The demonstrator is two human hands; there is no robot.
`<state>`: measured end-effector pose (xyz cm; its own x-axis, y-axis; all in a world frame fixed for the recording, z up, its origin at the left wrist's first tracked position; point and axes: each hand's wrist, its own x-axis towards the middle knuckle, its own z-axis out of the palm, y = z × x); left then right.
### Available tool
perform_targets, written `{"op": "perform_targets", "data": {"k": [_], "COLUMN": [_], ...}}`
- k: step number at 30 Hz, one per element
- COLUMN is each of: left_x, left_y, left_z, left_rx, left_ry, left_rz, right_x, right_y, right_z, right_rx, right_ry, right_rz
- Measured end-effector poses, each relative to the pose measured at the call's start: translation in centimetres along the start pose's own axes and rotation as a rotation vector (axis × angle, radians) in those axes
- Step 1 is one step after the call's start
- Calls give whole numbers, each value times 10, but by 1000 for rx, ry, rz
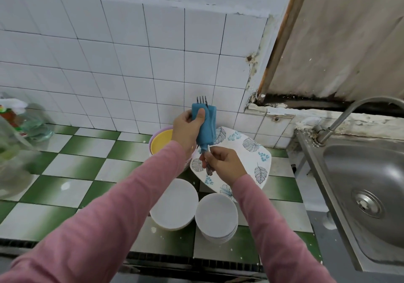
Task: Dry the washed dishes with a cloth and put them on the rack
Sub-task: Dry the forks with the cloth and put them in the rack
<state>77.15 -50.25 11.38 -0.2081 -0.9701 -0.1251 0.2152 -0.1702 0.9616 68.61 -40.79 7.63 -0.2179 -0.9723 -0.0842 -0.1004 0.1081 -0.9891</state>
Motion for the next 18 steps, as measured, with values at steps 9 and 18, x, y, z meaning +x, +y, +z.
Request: {"op": "perform_targets", "data": {"k": [9,18], "left_x": [14,28], "left_y": [6,9], "left_z": [11,4], "left_rx": [335,323], "left_ry": [263,356], "left_rz": [196,155], "right_x": [4,16], "right_y": [3,-8], "right_z": [-9,-19], "right_rx": [-187,-343], "right_ry": [-91,-132], "right_rz": [-8,-28]}}
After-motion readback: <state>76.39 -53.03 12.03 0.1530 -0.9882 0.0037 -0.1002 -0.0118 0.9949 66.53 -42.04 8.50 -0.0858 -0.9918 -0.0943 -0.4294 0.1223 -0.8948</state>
